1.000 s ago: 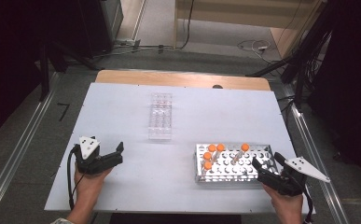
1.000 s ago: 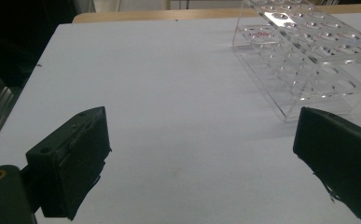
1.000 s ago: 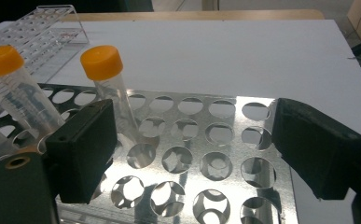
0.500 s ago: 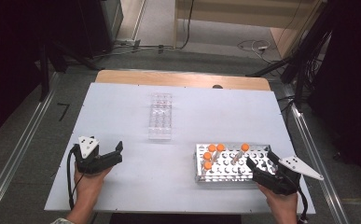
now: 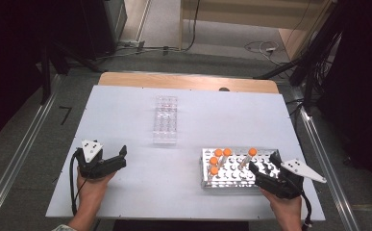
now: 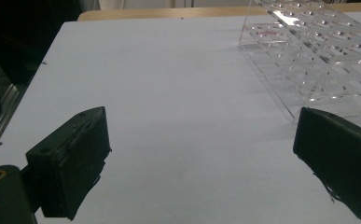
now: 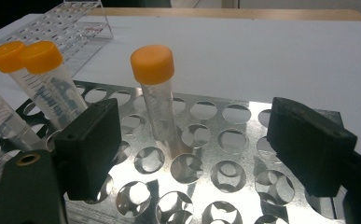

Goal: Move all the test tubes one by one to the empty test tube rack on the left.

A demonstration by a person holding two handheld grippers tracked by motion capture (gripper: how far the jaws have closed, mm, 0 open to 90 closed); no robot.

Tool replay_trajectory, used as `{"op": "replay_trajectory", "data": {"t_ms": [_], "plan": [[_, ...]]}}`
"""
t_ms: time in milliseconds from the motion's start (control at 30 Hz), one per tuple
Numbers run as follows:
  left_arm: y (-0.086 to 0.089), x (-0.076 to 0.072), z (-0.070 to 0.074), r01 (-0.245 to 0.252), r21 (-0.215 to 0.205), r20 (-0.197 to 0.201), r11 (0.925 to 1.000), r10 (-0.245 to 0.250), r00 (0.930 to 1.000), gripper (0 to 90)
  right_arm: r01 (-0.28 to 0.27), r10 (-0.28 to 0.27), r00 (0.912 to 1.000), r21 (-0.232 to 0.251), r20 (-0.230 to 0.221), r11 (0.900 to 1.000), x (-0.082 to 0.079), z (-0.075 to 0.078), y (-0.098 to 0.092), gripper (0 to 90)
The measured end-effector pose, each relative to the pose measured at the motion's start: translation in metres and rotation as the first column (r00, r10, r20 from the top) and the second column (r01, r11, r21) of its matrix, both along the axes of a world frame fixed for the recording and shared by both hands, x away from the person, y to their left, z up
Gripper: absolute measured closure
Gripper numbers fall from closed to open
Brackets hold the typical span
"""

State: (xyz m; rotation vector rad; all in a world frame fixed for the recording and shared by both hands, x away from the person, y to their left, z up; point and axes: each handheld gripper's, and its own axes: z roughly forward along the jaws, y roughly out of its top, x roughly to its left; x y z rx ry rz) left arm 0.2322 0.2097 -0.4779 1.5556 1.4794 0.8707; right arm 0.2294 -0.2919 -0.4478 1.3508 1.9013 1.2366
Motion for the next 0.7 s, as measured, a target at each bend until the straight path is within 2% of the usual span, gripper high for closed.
{"op": "replay_trajectory", "data": {"t_ms": [433,700], "plan": [[0.0007,0.0009,-0.0004,-0.005,-0.005,0.004,1.0000,0.005,1.0000,4.8,-0.010,0.010,0.9999,-0.001,0.000,1.000,0.0051,-0.0007,0.0051,18.2],[0.0000,0.0014,-0.0006,-0.002,-0.002,0.003,1.0000,0.002,1.0000,4.8,-0.025,0.025,0.9997,-0.002,0.008,1.000,0.0071,-0.0023,0.0081,27.4]]}}
